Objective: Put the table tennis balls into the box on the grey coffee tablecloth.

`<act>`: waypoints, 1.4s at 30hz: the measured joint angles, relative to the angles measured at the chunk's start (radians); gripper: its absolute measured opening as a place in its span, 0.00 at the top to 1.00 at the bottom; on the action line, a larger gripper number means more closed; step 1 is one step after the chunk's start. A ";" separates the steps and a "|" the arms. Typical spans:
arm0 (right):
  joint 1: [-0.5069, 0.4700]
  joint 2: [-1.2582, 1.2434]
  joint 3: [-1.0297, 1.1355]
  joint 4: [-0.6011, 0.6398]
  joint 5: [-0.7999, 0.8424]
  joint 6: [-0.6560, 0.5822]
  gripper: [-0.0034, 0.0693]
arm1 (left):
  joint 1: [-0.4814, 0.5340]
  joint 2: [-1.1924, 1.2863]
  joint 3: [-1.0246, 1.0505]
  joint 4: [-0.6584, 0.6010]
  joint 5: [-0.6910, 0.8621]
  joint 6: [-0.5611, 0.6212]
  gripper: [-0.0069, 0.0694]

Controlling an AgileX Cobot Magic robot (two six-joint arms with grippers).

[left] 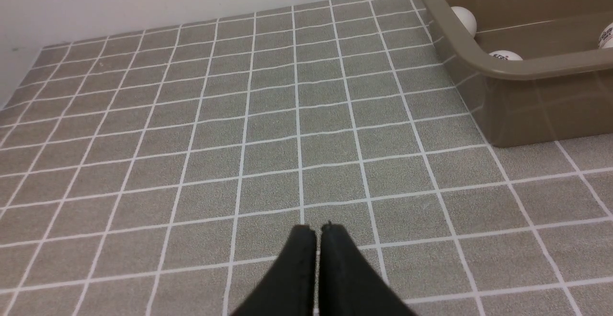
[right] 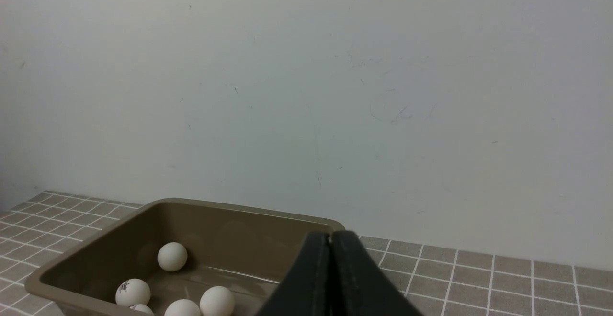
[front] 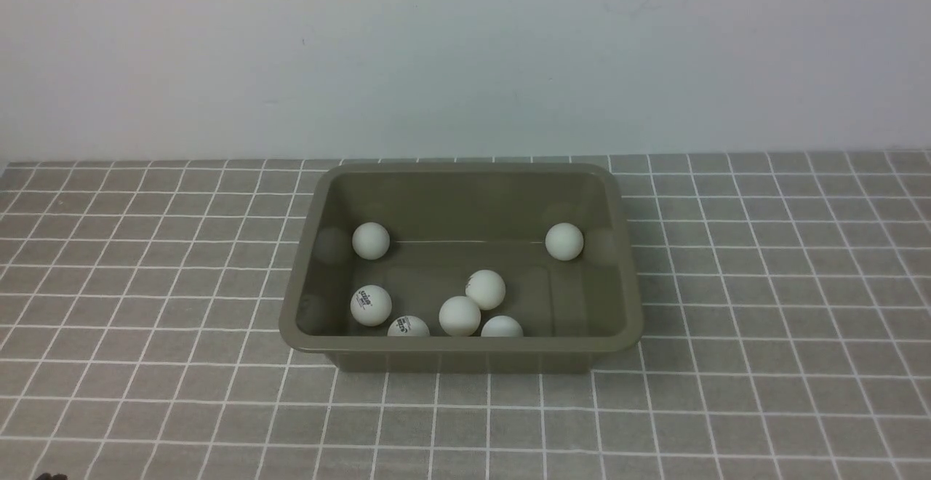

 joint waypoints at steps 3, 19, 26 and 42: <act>0.000 0.000 0.000 0.033 0.000 -0.009 0.97 | 0.000 0.000 0.000 0.000 0.000 0.000 0.92; -0.093 0.000 0.040 0.280 -0.002 -0.294 0.97 | 0.000 0.000 0.000 0.000 0.000 0.000 0.92; -0.362 0.000 0.245 0.249 0.004 -0.308 0.97 | 0.000 0.000 0.000 0.001 0.000 0.000 0.92; -0.418 0.000 0.282 0.244 0.011 -0.312 0.97 | 0.000 0.000 0.000 0.002 0.001 0.000 0.92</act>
